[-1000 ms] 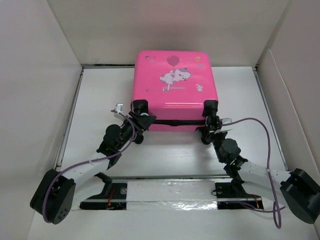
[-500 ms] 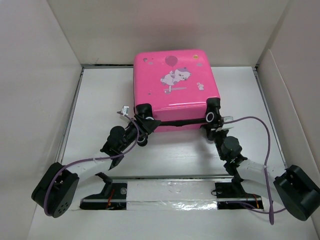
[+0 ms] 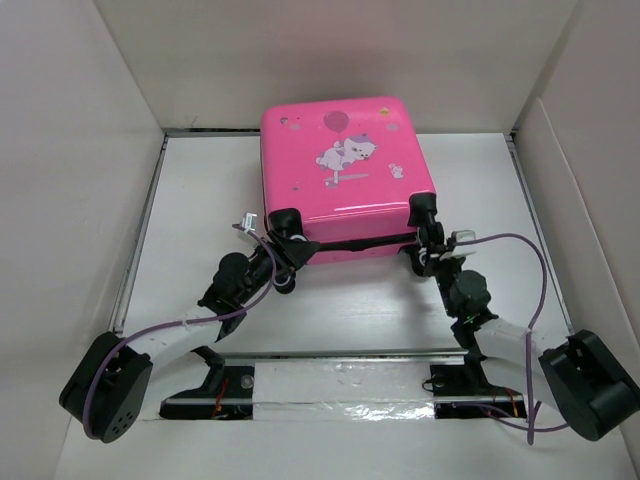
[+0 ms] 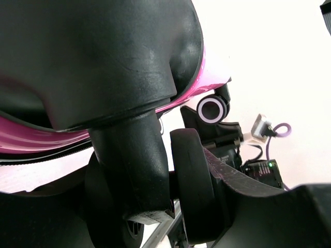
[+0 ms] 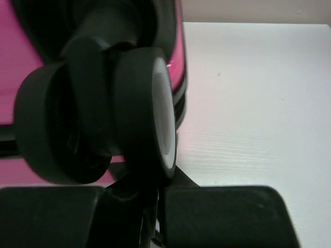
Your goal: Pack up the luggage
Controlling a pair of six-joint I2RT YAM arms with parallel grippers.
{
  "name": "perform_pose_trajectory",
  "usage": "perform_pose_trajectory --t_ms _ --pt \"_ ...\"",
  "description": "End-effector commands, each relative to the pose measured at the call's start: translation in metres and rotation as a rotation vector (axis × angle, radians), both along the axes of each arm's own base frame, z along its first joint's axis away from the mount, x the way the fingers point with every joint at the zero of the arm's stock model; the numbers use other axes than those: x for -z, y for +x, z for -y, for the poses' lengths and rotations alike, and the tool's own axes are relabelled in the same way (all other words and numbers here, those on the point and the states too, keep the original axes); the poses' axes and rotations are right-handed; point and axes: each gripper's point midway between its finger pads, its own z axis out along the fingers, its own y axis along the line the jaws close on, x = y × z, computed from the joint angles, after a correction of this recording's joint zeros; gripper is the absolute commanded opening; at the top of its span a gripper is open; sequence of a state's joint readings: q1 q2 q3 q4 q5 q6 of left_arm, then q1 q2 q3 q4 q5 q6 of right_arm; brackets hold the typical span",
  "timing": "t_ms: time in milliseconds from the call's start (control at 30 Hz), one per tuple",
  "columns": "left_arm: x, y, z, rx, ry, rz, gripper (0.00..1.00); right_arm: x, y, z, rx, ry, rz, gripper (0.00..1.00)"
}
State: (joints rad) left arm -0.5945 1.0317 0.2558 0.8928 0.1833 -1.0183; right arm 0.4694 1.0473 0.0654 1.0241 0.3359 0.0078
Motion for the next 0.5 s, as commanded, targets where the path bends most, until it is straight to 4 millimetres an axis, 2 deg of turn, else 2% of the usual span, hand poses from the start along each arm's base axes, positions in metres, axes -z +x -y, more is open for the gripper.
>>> perform_pose_trajectory --t_ms 0,33,100,133,267,433,467 --pt "-0.077 -0.012 0.011 0.083 -0.066 0.327 0.0 -0.042 -0.01 -0.024 -0.112 0.102 0.142 0.24" --pt "-0.078 -0.012 0.011 0.081 -0.066 0.331 0.0 -0.031 -0.012 -0.022 -0.108 0.091 0.098 0.32" --pt "-0.081 -0.012 0.01 0.077 -0.067 0.336 0.0 -0.035 -0.017 -0.019 -0.096 0.097 0.103 0.46" --pt "-0.082 -0.011 0.01 0.075 -0.065 0.338 0.0 -0.025 -0.018 -0.016 -0.086 0.077 0.062 0.47" --pt "-0.086 -0.012 0.01 0.075 -0.072 0.346 0.0 -0.032 -0.022 -0.007 -0.062 0.058 0.064 0.47" --pt "-0.087 -0.013 0.01 0.078 -0.075 0.347 0.0 -0.033 -0.015 -0.022 -0.158 0.015 0.043 0.49" --pt "-0.087 -0.014 0.01 0.083 -0.077 0.345 0.0 -0.022 -0.01 -0.023 -0.156 0.001 0.009 0.49"
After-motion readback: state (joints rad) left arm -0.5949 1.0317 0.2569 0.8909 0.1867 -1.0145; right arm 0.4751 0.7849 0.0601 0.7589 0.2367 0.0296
